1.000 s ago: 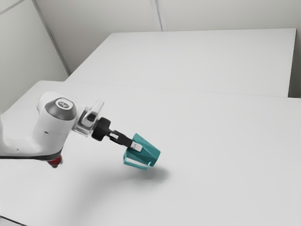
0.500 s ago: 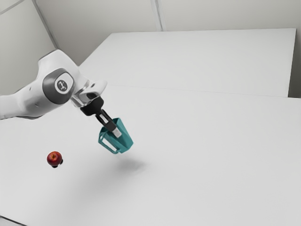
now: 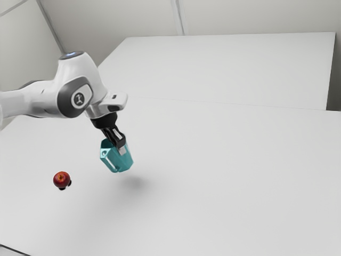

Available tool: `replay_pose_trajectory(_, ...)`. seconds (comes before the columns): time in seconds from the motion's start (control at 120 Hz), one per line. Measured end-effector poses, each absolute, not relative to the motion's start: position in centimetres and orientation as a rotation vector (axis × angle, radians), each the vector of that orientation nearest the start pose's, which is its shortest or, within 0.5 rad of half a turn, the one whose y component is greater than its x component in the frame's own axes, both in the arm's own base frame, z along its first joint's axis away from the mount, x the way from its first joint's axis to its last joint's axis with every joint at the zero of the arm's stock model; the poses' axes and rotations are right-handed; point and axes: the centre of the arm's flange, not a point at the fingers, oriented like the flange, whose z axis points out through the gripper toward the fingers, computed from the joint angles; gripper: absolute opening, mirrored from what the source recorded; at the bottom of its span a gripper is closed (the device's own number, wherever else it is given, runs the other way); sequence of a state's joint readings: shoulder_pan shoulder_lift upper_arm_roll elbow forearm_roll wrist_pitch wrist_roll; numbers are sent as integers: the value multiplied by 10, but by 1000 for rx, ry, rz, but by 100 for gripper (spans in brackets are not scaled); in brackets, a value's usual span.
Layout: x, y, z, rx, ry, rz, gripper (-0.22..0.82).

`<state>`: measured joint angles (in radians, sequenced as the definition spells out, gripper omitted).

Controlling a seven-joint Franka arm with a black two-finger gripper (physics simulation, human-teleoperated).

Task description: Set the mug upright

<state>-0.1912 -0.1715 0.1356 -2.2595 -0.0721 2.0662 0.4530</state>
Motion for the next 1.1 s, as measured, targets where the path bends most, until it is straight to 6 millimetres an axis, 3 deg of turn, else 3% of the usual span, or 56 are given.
replay_pose_trajectory(0.558,501,-42,396,-3051,446,6,-18)
replay_pose_trajectory(1.1,504,-49,364,-3059,256,39,-18)
